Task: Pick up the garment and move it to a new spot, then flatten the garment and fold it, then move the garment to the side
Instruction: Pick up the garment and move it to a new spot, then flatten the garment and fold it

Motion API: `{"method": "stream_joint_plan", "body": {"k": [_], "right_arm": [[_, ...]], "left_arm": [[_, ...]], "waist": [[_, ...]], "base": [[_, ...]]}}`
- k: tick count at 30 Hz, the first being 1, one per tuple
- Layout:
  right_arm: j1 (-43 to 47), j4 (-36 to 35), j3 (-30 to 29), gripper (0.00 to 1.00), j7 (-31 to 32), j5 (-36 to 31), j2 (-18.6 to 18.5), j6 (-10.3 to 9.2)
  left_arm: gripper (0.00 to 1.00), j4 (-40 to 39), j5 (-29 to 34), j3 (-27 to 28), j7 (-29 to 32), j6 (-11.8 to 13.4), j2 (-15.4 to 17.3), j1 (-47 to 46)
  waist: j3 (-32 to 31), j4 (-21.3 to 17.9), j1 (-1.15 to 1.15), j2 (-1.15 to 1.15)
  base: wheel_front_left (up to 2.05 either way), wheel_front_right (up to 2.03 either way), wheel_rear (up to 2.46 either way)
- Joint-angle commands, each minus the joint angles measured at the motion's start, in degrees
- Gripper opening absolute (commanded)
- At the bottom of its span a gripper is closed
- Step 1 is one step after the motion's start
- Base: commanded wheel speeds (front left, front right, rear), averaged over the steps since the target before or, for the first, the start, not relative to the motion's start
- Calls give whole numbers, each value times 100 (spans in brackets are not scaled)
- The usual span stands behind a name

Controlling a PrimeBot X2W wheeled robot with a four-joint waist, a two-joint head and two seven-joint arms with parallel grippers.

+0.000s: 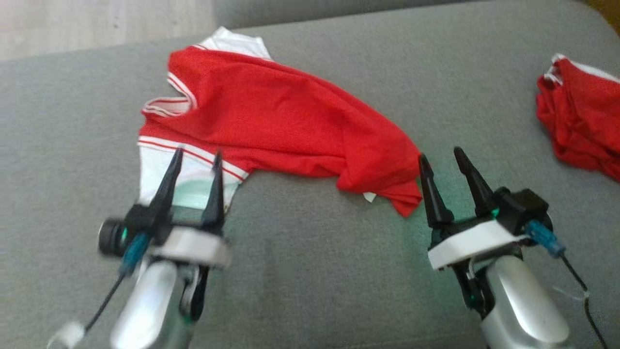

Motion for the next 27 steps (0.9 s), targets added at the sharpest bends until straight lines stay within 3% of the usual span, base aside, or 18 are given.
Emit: {"method": "stream_joint_plan", "body": {"k": [1,11,20,27], "right_arm": [[-12,-145,68,100,-30,-66,63,37],[456,28,-56,100,-30,-81,63,37],[679,103,-206,100,-30,-96,63,37],[699,161,-220,100,-30,-184,63,37]], "left_arm": [[100,-263,132,354,-29,53,109,116],[100,-1013,702,1514,-29,208,-119,1780],[100,-1165,938,1874,-29,103,-256,2293],[100,-1146,994,1830,-29,-19,-294,2231]], "waist": [[-216,180,0,0],[-719,328,0,0],[-855,308,0,0],[-775,400,0,0]], "base": [[0,0,0],[0,0,0],[0,0,0],[0,0,0]]}}
